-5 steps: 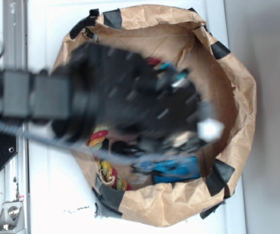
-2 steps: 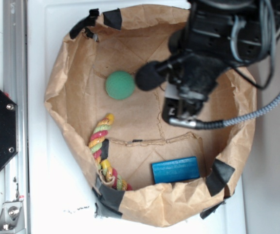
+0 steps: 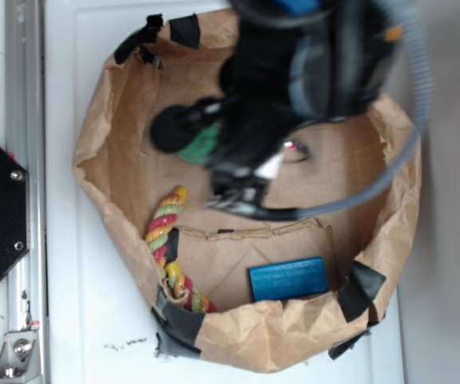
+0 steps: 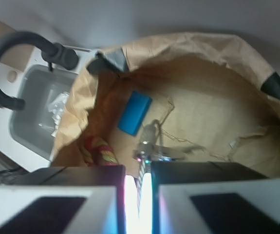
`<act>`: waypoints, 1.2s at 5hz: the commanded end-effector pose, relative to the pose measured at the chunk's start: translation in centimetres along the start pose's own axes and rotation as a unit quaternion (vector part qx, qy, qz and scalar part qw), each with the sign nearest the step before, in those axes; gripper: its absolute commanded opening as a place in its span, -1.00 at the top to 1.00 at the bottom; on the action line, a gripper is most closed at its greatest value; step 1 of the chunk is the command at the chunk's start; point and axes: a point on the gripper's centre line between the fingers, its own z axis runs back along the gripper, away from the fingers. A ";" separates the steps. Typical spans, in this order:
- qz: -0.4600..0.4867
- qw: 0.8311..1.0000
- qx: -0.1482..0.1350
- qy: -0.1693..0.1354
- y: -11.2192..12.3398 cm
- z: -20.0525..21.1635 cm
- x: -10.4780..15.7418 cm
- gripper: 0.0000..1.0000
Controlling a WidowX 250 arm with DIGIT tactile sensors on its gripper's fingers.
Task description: Grab the silver keys.
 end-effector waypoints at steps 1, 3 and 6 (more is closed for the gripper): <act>-0.029 0.999 0.035 -0.020 -0.8 -0.4 0.8 1.00; 0.011 0.999 0.041 -0.007 -0.6 -0.9 2.5 1.00; -0.011 0.999 0.029 -0.006 -0.8 -0.6 1.3 1.00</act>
